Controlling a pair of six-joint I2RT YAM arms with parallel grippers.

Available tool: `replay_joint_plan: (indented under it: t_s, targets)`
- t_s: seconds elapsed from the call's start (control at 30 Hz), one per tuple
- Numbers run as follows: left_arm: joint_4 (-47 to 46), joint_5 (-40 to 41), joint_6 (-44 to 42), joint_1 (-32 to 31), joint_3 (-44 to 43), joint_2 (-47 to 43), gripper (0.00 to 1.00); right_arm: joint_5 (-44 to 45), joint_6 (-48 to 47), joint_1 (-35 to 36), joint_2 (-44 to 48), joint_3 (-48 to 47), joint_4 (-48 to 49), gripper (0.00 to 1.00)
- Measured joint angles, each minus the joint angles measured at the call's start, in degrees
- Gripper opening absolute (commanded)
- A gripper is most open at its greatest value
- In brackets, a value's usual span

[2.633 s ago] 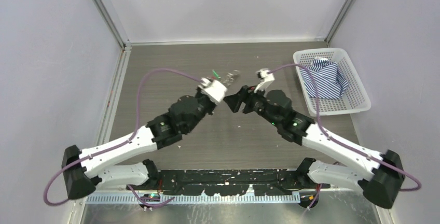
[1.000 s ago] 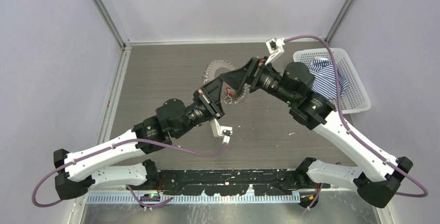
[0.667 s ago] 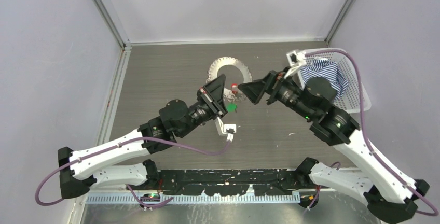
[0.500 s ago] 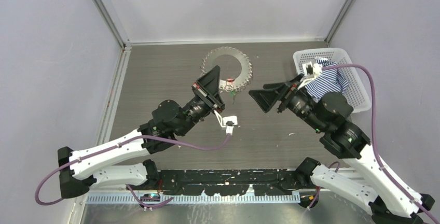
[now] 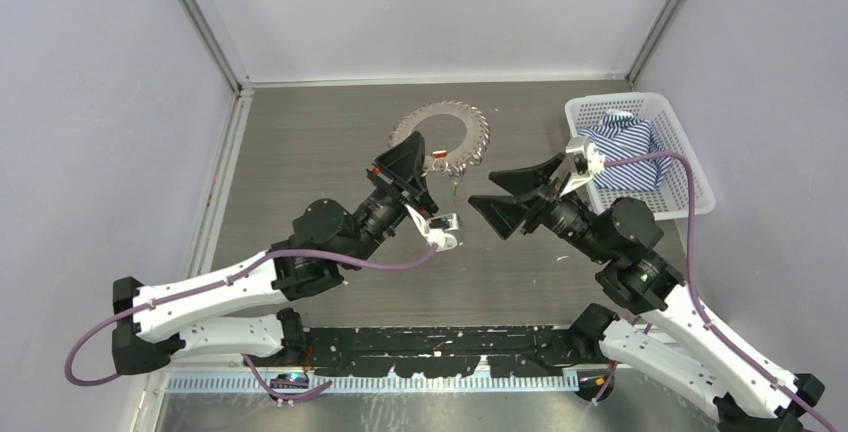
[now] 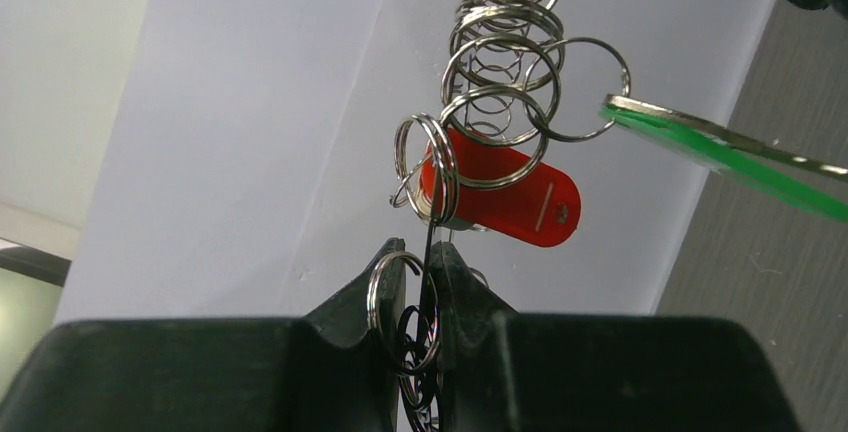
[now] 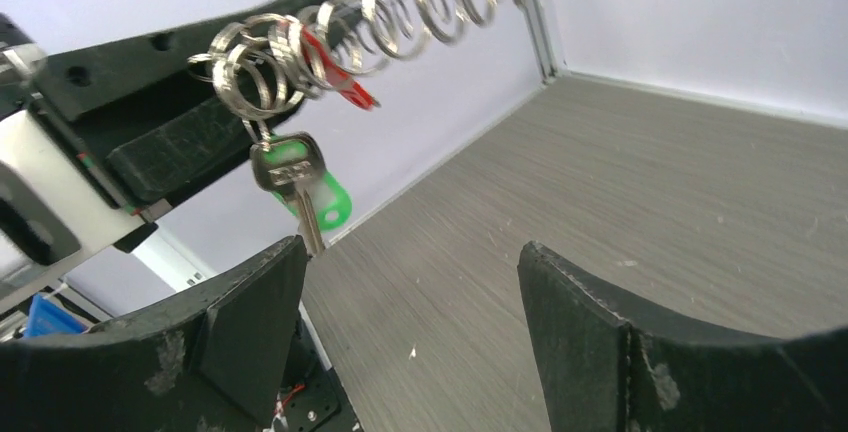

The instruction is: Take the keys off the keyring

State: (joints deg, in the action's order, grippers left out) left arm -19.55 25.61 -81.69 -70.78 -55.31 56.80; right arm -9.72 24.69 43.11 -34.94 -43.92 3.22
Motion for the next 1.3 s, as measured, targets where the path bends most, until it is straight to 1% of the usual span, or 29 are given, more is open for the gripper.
replay_joint_plan:
  t_s: [0.17,0.3,0.5,0.67,0.8,0.97,1.3]
  targets:
    - [4.39,0.50,6.40,-0.02,-2.56,0.02,0.00,-2.69,-1.18,0.00,0.22,1.53,6.82,0.79]
    - [6.01,0.94,9.49,-0.04,-4.37,0.26,0.00,-4.11,-2.10,0.00,0.59,1.77,10.12,0.76]
    - [7.85,1.11,11.67,-0.04,-5.97,1.60,0.00,-5.05,-2.58,0.61,0.61,1.81,14.78,0.72]
    - [9.18,1.31,12.59,-0.04,-6.56,2.32,0.00,-4.35,-5.03,3.37,-1.77,1.81,17.03,0.70]
    - [10.05,1.40,12.79,-0.04,-7.04,2.56,0.00,-2.38,-7.54,6.23,-4.07,1.84,17.99,0.70]
    - [10.49,1.38,13.07,-0.04,-7.58,2.97,0.00,2.27,-11.34,9.60,-6.84,2.05,19.50,0.70]
    - [11.08,1.40,13.77,-0.09,-8.39,3.82,0.00,10.47,-17.16,12.74,-10.10,2.69,22.77,0.68]
